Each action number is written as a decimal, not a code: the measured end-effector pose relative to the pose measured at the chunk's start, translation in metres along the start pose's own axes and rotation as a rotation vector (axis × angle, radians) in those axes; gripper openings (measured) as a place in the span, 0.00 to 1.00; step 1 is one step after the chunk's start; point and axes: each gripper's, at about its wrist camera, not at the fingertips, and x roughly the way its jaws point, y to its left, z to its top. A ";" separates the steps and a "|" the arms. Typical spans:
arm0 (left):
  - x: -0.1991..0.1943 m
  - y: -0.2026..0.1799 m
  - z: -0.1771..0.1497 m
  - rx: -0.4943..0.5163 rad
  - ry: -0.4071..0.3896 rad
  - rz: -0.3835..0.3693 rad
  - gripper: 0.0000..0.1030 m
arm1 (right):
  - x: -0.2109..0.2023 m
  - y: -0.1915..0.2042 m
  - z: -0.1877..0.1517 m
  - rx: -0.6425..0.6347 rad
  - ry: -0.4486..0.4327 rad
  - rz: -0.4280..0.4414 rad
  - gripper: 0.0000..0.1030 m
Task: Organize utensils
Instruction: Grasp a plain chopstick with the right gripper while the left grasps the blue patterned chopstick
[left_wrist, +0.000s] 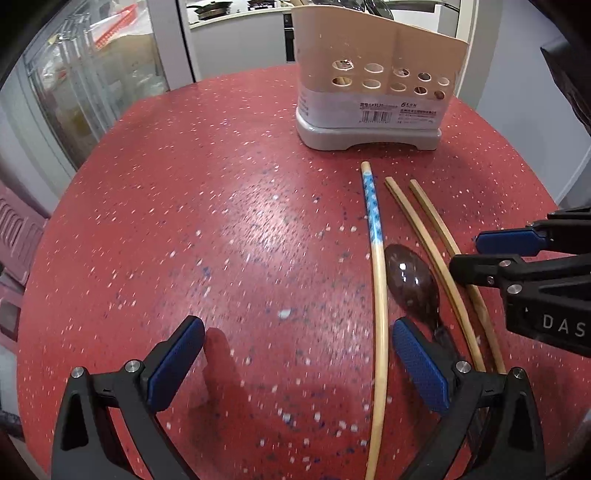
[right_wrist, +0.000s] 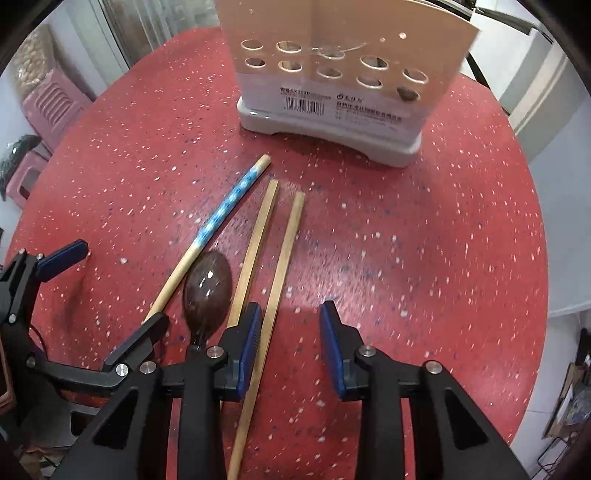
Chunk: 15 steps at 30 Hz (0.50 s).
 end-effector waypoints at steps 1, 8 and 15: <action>0.002 0.000 0.004 0.005 0.004 -0.003 1.00 | 0.000 0.000 0.001 -0.002 0.006 0.003 0.33; 0.010 -0.008 0.027 0.053 0.042 -0.052 1.00 | 0.000 -0.016 0.004 -0.007 0.011 0.037 0.06; 0.019 -0.021 0.049 0.101 0.098 -0.095 1.00 | -0.003 -0.033 -0.006 0.014 -0.020 0.103 0.06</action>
